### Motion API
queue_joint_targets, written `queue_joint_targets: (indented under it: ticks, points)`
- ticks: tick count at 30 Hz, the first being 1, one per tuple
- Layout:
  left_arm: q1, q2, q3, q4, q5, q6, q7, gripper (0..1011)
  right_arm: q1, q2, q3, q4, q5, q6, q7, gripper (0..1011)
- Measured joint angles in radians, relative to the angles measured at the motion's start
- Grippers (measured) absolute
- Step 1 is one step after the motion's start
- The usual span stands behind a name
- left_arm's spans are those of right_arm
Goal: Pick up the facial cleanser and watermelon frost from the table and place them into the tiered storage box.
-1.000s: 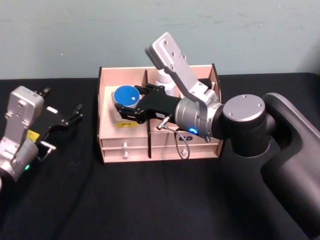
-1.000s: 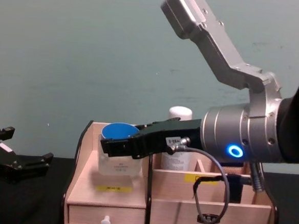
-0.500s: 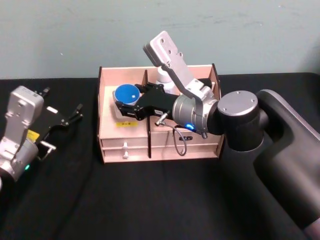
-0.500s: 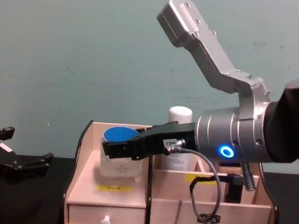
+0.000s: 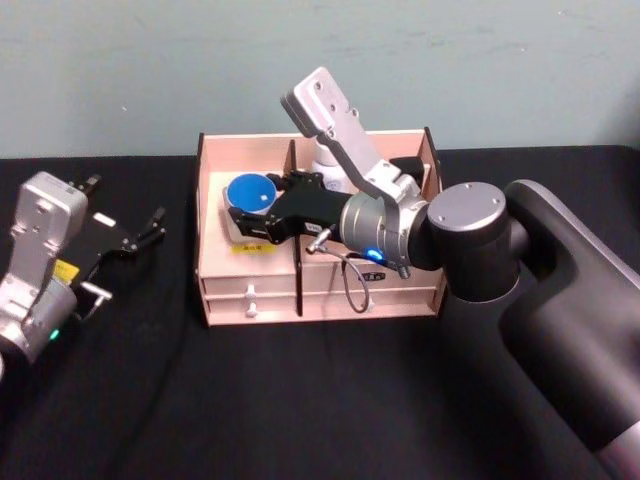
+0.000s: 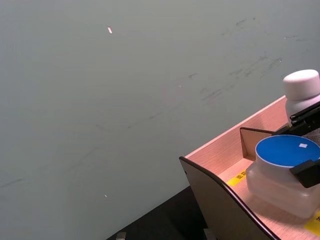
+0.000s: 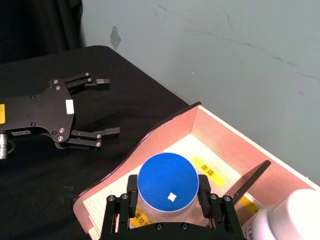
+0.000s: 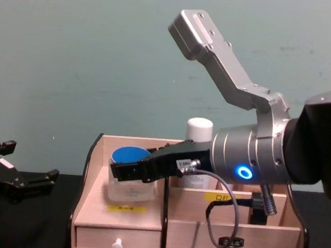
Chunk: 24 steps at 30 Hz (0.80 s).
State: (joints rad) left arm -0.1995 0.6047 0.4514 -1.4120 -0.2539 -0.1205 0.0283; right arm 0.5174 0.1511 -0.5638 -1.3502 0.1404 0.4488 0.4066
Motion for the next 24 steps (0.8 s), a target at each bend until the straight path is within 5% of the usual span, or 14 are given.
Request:
queue_joint_targets:
  ticks: [19,24]
  points:
    - [0.000,0.000,0.000,0.000,0.000,0.000,0.000,1001,0.001,-0.001,-0.001,0.004,-0.001,0.008,0.001,724]
    - [0.000,0.000,0.000,0.000,0.000,0.000,0.000,1001,0.001,-0.001,-0.001,0.003,-0.001,0.008,0.000,841]
